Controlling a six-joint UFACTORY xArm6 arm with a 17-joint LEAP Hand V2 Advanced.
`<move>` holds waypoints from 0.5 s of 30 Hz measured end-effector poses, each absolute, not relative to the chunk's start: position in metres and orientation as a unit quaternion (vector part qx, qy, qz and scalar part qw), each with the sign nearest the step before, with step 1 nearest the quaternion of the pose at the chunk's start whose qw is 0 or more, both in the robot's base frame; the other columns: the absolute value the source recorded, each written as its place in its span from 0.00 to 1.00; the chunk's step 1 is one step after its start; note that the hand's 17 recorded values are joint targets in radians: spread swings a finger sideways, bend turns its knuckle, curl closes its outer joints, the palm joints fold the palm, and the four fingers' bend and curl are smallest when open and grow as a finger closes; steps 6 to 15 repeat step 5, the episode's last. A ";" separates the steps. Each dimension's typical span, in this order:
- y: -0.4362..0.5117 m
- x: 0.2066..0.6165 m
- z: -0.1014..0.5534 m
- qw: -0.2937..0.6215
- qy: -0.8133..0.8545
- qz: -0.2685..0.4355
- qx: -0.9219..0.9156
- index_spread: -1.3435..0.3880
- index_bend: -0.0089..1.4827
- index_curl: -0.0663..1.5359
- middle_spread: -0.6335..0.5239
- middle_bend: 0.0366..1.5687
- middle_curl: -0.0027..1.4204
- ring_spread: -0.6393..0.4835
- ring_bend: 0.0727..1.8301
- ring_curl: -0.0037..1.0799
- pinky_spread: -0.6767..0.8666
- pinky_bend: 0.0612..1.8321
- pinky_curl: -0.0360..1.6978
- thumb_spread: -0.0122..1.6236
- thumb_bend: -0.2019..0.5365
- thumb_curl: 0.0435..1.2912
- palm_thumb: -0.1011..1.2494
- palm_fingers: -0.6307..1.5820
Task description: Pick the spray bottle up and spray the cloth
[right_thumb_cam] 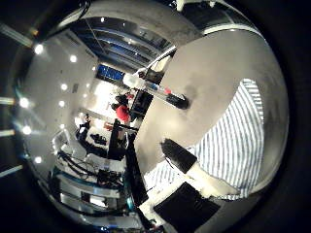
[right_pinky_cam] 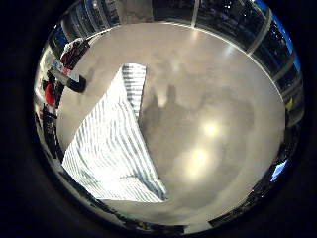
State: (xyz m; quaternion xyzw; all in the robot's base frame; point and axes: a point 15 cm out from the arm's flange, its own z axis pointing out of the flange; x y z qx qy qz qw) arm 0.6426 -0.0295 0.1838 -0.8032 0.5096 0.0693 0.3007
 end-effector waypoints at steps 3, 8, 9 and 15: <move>-0.041 0.633 0.204 0.303 0.516 0.073 -0.798 0.54 0.12 0.22 0.55 0.10 0.23 0.60 0.17 0.22 0.68 0.18 0.22 0.63 0.24 0.21 0.52 0.34; -0.039 0.620 0.217 0.303 0.516 0.079 -0.797 0.54 0.12 0.22 0.55 0.10 0.23 0.60 0.16 0.22 0.68 0.18 0.21 0.63 0.24 0.21 0.53 0.34; -0.039 0.620 0.217 0.303 0.516 0.079 -0.797 0.54 0.12 0.22 0.55 0.10 0.23 0.60 0.16 0.22 0.68 0.18 0.21 0.63 0.24 0.21 0.53 0.34; -0.039 0.620 0.217 0.303 0.516 0.079 -0.797 0.54 0.12 0.22 0.55 0.10 0.23 0.60 0.16 0.22 0.68 0.18 0.21 0.63 0.24 0.21 0.53 0.34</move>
